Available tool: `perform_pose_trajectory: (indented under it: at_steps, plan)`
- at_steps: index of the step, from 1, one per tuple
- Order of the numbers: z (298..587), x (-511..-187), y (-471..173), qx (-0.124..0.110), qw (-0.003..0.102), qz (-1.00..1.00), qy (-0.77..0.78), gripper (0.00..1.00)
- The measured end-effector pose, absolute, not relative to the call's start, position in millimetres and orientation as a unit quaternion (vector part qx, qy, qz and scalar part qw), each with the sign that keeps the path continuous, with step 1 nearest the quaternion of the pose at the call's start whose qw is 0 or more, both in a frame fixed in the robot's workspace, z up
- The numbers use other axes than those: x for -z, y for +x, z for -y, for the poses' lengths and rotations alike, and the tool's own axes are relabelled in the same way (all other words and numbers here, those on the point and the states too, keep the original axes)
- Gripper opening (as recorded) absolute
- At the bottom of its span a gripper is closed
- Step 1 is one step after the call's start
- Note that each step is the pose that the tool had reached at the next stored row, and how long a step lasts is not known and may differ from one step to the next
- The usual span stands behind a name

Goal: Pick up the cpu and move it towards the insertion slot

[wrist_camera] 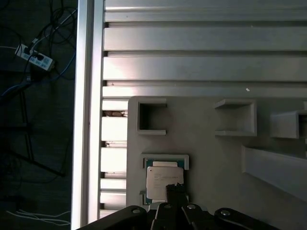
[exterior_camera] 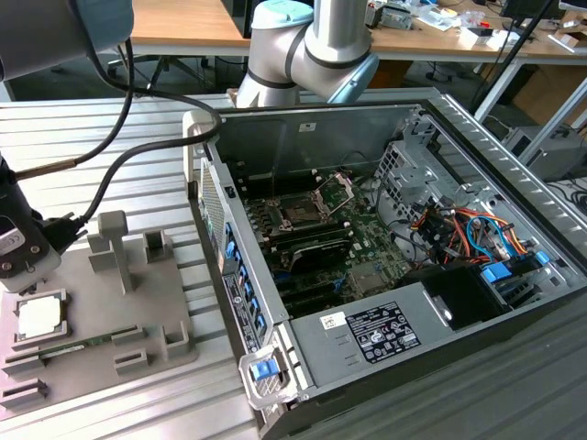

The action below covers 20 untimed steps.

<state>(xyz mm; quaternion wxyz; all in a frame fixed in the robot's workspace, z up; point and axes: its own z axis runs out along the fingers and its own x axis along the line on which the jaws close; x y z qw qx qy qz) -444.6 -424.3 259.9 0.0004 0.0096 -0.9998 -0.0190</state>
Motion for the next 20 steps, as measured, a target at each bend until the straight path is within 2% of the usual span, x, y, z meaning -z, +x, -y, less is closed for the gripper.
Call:
perform_pose_trajectory:
  at_steps: [20]
  plan:
    - [428.6,-254.5,-444.7,0.019,0.000,1.000,0.010,0.11]
